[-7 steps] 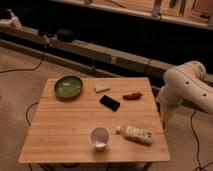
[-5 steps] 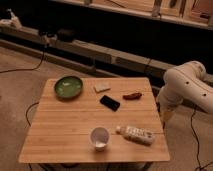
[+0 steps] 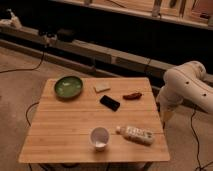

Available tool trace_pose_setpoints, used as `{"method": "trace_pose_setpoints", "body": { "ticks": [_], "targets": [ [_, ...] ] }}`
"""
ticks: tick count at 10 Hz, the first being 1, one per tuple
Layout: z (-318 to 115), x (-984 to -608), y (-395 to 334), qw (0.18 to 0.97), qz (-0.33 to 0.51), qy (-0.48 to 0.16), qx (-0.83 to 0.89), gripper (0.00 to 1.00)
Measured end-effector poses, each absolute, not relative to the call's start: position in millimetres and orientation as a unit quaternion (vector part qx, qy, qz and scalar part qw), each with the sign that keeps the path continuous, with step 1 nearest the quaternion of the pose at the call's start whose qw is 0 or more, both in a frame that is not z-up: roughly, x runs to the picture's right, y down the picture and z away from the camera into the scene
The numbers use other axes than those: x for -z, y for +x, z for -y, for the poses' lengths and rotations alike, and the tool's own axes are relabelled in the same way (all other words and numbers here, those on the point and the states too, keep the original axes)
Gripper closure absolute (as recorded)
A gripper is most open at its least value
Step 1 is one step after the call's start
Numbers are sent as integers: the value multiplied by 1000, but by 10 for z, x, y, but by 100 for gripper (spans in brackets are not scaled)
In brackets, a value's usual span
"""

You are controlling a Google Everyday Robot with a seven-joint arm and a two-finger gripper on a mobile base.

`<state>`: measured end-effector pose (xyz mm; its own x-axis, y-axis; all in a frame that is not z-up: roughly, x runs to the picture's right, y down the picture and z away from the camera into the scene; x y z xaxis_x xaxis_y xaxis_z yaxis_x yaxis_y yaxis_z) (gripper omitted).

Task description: Place the bottle in the ceramic bowl

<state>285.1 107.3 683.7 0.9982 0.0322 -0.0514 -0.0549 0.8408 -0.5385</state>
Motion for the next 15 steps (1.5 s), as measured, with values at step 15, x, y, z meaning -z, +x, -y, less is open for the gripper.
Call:
{"method": "trace_pose_setpoints", "body": {
  "ticks": [15],
  "targets": [
    [-1098, -6840, 2686, 960, 9, -278, -22, 35]
  ]
}}
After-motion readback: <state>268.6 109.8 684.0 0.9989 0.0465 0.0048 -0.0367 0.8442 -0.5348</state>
